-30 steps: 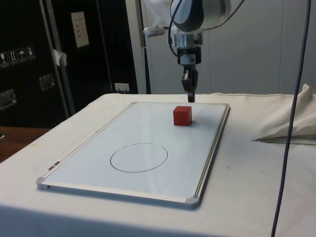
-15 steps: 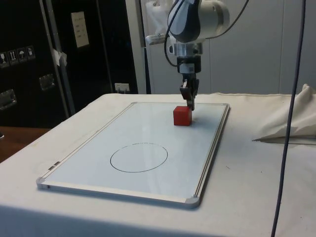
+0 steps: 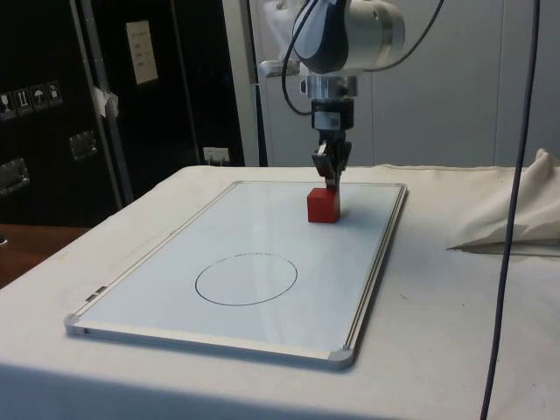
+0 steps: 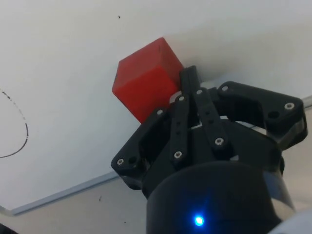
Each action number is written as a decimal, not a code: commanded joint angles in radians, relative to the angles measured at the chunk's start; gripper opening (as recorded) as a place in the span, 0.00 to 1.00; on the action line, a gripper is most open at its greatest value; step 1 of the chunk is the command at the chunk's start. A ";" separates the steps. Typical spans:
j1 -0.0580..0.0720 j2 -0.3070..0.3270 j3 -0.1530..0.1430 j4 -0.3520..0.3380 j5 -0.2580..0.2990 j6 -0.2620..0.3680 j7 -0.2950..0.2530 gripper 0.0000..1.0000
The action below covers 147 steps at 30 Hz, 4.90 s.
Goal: Push the cube into the marked area.
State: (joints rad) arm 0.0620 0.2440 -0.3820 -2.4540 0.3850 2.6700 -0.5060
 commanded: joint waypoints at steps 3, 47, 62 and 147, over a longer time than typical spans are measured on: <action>-0.002 -0.011 0.006 -0.002 0.038 -0.004 -0.001 0.00; 0.028 0.035 0.138 0.074 0.112 -0.011 0.189 0.00; 0.047 0.076 0.219 0.144 0.101 -0.009 0.283 0.00; 0.077 0.264 0.413 0.472 -0.006 -0.062 0.459 0.00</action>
State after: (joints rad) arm 0.1290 0.5030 0.0390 -1.9850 0.3860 2.6090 -0.0580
